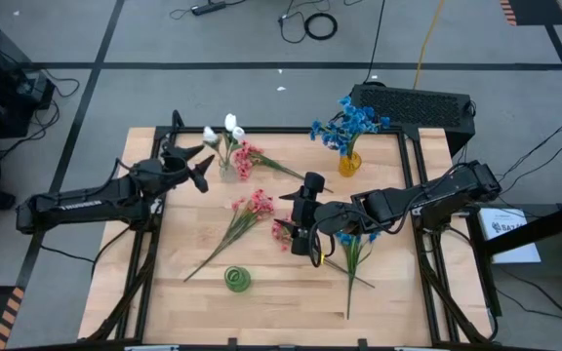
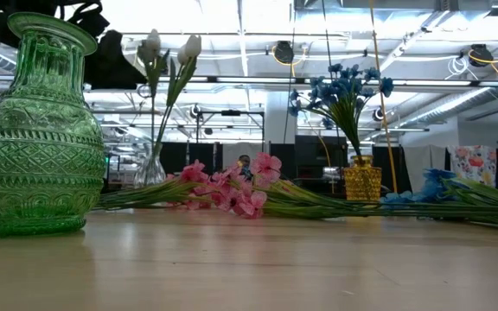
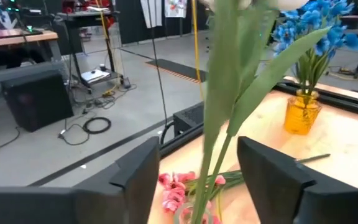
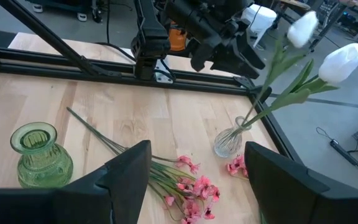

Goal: Sort flowers into vase by color
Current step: Put the bottom left pink flowers into the green vase

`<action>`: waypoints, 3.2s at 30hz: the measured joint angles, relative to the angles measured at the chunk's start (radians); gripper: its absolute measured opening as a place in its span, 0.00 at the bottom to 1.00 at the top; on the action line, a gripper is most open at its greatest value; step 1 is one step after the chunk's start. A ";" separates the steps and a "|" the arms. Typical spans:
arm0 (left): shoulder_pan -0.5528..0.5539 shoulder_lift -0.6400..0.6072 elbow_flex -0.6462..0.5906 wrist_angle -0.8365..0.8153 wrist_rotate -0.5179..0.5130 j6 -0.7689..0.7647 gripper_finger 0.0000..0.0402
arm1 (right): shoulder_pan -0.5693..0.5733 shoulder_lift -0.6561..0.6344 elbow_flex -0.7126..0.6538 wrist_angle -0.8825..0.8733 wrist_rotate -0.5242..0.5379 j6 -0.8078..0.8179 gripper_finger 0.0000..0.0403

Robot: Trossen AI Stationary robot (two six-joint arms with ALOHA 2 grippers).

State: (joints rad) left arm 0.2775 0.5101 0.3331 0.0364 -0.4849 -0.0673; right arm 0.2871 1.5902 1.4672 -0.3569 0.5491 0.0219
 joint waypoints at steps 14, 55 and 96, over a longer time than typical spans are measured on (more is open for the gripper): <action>-0.006 -0.044 0.157 -0.393 0.098 -0.085 0.61 | 0.002 0.000 0.000 -0.131 0.000 0.080 0.62; -0.482 -0.099 -0.018 -0.401 0.413 -0.465 0.61 | 0.384 -0.069 -0.450 -0.216 0.054 1.199 0.62; -1.013 0.759 0.073 -0.341 -0.111 -0.950 0.61 | 0.316 -0.069 -0.496 -0.094 0.132 1.083 0.62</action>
State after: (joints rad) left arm -0.7357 1.2695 0.4060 -0.3043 -0.5956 -1.0174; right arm 0.6033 1.5211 0.9707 -0.4507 0.6807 1.1054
